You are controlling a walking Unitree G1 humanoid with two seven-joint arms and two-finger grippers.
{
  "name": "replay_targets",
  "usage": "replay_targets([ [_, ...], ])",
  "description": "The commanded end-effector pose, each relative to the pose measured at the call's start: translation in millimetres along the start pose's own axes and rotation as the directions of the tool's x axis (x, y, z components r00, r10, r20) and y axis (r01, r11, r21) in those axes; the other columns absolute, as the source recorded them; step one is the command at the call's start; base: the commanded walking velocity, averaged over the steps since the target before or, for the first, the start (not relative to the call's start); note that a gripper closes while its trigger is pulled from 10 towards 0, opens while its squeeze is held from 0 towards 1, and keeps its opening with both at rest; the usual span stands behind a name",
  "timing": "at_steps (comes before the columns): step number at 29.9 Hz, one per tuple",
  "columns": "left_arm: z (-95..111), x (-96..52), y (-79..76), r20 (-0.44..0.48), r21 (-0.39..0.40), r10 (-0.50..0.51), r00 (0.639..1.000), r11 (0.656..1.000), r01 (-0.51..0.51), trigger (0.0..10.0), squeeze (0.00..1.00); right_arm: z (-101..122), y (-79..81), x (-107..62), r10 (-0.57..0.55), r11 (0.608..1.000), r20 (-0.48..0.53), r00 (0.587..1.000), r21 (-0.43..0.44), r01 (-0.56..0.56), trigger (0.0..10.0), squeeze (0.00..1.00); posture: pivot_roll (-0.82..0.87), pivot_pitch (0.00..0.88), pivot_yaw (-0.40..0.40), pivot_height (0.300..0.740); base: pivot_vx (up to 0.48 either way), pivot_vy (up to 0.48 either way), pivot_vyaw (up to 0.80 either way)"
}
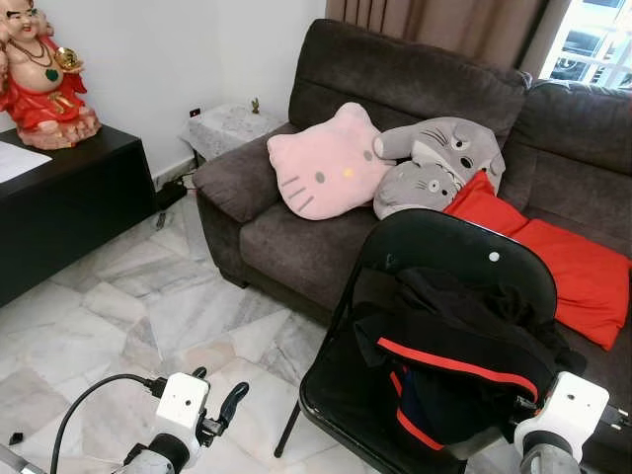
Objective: Hang hanger
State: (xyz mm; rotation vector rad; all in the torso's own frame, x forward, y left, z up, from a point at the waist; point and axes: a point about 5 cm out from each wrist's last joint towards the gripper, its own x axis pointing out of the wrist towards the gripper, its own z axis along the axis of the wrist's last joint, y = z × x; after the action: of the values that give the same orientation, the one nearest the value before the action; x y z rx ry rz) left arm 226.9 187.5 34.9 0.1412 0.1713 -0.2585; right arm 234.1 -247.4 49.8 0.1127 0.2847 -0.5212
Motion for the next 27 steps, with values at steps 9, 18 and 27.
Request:
replay_targets([
  [9, -0.6, 0.3, -0.6, -0.004, 0.002, -0.005, 1.0, 1.0, 0.005, 10.0, 0.0, 0.6, -3.1, 1.1, -0.008, 1.0, 0.002, 1.0, -0.004, 0.008, 10.0, 0.0, -0.04, 0.037, -0.061, 0.74, 0.0, 0.0, 0.0],
  [18, -1.3, 1.2, -2.6, -0.009, 0.014, -0.006, 1.0, 1.0, 0.006, 10.0, 0.0, 7.2, 2.8, 8.6, 0.001, 1.0, 0.068, 0.998, -0.026, 0.001, 10.0, 0.0, -0.03, 0.039, -0.054, 0.74, 0.0, 0.0, 0.0],
  [27, -1.5, 1.1, -3.2, -0.01, 0.014, -0.008, 1.0, 1.0, 0.008, 10.0, 0.0, 4.1, 2.3, 9.5, 0.0, 1.0, 0.073, 0.997, -0.031, 0.002, 0.0, 0.0, -0.03, 0.04, -0.054, 0.74, 0.0, 0.0, 0.0],
])
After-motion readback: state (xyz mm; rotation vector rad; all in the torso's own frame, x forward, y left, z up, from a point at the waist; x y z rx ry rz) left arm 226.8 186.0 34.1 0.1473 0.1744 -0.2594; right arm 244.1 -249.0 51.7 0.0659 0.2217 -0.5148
